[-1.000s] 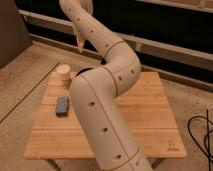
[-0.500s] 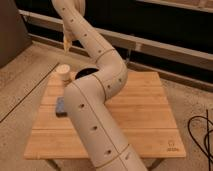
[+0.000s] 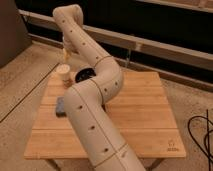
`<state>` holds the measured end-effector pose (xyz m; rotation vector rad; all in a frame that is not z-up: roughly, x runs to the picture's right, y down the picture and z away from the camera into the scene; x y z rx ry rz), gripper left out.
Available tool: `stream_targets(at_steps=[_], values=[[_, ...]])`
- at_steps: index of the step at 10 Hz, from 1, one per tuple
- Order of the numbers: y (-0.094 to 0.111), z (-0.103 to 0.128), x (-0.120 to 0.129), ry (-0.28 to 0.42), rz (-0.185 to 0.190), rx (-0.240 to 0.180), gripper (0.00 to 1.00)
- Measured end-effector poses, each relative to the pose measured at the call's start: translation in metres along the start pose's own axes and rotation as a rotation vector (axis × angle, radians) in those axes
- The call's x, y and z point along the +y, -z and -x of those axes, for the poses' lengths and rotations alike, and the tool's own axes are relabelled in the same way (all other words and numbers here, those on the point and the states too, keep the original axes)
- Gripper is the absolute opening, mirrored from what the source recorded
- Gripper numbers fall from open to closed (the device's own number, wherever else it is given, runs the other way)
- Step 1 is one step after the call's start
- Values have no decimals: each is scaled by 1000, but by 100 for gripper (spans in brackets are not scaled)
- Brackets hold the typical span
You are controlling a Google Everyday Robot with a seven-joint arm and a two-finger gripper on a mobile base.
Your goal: Pick up the ceramic cup
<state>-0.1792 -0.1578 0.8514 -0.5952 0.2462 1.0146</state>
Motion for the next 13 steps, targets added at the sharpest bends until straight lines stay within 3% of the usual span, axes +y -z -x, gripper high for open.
stream_targets(at_steps=[4,6,9,11,13], values=[[-11,0,2,46,-7,13,65],[-13,11,2,94,-27,-23,65],[-13,40,-2,134,-57,-129,65],[-20,47,3,158,-56,-146,65],[-31,44,6,166,-33,-136,65]])
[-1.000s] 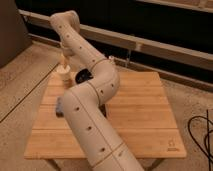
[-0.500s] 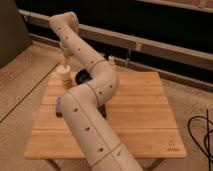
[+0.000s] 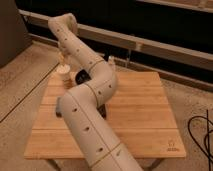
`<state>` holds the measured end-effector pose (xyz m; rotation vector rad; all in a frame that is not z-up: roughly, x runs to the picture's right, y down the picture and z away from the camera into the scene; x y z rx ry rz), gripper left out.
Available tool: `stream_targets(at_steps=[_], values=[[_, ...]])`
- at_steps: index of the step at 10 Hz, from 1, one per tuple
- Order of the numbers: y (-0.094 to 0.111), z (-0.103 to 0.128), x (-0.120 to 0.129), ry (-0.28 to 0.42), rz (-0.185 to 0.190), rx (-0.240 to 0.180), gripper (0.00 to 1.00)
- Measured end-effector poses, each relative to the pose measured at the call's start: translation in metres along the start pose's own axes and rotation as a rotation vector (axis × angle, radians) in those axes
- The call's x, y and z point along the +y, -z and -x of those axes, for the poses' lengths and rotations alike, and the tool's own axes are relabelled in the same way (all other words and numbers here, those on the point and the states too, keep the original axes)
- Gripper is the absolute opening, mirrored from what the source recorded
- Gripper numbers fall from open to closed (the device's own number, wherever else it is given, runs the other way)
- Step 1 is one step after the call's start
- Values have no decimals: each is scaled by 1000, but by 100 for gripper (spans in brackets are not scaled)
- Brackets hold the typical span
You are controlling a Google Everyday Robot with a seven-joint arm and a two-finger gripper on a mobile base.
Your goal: Pick up the ceramic cup
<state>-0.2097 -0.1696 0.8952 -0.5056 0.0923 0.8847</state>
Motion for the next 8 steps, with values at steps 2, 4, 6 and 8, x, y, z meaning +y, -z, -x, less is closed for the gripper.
stream_targets(at_steps=[2,4,6,8], values=[[-11,-4,4,14,18,12,65],[-19,-6,6,38,30,16,65],[-21,-5,5,65,30,8,65],[-24,-4,4,80,31,4,65]])
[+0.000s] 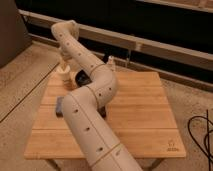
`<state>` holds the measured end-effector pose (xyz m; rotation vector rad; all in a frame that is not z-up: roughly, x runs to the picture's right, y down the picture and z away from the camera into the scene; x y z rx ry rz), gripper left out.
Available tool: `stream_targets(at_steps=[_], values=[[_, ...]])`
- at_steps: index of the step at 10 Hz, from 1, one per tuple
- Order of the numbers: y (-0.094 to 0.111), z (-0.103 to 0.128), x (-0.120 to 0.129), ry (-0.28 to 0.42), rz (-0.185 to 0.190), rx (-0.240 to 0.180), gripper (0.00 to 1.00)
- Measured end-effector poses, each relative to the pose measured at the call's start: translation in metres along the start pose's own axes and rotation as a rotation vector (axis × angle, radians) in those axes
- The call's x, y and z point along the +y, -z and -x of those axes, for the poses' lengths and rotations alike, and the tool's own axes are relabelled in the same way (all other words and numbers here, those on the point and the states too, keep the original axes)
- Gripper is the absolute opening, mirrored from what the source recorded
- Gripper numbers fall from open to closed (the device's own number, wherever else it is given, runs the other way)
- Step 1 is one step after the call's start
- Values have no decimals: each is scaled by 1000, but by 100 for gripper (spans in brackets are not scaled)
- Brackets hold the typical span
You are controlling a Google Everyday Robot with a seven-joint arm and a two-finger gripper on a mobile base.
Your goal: Pick up the ceramic cup
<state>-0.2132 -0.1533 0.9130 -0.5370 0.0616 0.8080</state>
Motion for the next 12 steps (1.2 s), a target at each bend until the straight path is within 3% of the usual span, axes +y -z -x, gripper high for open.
stream_targets(at_steps=[4,12], values=[[-13,-4,1,9,17,6,65],[-30,-18,0,-7,10,57,62]])
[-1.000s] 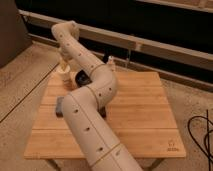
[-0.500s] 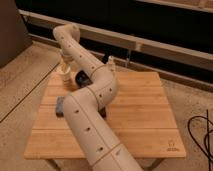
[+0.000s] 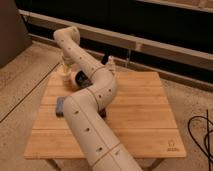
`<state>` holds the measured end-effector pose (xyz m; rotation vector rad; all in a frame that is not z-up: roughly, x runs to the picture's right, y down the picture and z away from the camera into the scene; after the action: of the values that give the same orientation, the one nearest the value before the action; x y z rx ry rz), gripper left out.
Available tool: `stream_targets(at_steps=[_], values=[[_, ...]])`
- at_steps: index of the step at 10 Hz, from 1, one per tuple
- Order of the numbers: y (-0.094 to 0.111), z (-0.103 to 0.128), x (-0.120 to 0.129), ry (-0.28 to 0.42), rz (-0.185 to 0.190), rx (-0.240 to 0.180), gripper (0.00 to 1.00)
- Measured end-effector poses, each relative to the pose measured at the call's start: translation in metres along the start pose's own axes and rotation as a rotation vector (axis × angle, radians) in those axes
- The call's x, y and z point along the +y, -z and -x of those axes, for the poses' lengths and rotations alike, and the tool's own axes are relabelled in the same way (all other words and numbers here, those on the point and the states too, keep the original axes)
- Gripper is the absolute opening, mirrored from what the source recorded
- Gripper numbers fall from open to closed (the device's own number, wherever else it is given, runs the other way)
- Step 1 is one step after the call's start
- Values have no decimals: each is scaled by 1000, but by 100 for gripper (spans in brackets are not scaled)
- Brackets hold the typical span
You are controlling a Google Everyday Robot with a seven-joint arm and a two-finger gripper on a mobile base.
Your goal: Pick up the ceramic cup
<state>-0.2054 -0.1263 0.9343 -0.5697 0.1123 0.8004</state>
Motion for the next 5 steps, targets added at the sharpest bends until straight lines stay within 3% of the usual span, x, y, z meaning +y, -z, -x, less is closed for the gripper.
stream_targets(at_steps=[5], values=[[0,0,0,0,0,0,9]])
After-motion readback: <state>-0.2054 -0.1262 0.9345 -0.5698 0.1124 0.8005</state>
